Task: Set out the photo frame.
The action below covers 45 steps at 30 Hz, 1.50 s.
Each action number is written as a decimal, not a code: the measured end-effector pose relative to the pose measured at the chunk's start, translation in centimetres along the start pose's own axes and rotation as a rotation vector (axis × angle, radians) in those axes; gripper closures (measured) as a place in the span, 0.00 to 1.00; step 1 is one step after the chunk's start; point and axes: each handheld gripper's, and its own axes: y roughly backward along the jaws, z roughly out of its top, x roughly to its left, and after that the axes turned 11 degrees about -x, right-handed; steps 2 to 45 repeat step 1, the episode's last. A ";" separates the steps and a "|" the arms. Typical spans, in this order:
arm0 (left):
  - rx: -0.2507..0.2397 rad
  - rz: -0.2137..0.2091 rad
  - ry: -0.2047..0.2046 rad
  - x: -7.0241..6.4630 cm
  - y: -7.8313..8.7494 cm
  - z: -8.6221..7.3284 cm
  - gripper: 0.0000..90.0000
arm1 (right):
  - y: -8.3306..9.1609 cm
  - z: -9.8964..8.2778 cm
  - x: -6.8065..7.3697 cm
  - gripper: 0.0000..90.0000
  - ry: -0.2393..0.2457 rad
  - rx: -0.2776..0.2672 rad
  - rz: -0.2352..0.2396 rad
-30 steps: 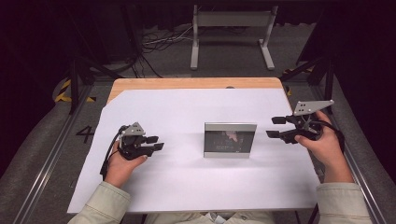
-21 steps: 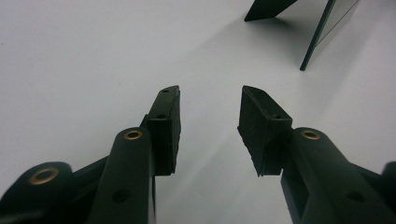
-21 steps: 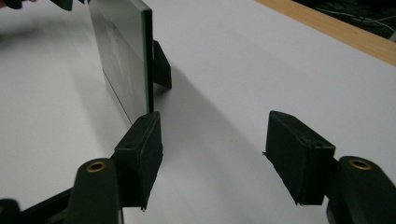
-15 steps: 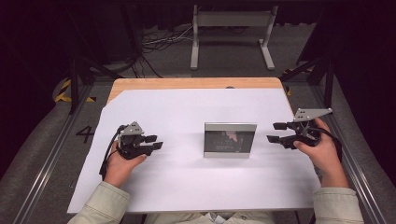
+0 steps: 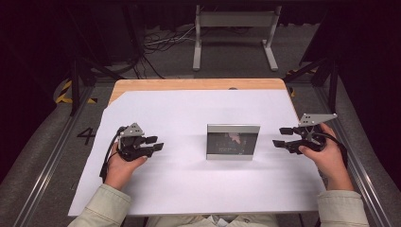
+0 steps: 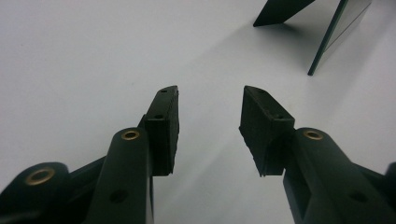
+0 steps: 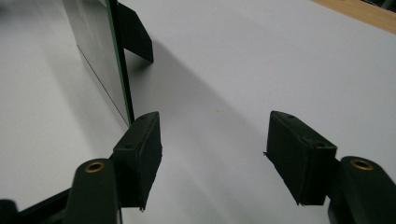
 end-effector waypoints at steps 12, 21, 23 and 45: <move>0.000 0.000 0.000 0.0 0.0 0.0 0.64 | 0.0 0.0 0.0 0.40 0.000 0.000 0.000; 0.000 0.000 0.000 0.0 0.0 0.0 0.64 | 0.0 0.0 0.0 0.40 0.000 0.000 0.000; 0.000 0.000 0.000 0.0 0.0 0.0 0.64 | 0.0 0.0 0.0 0.40 0.000 0.000 0.000; 0.000 0.000 0.000 0.0 0.0 0.0 0.64 | 0.0 0.0 0.0 0.40 0.000 0.000 0.000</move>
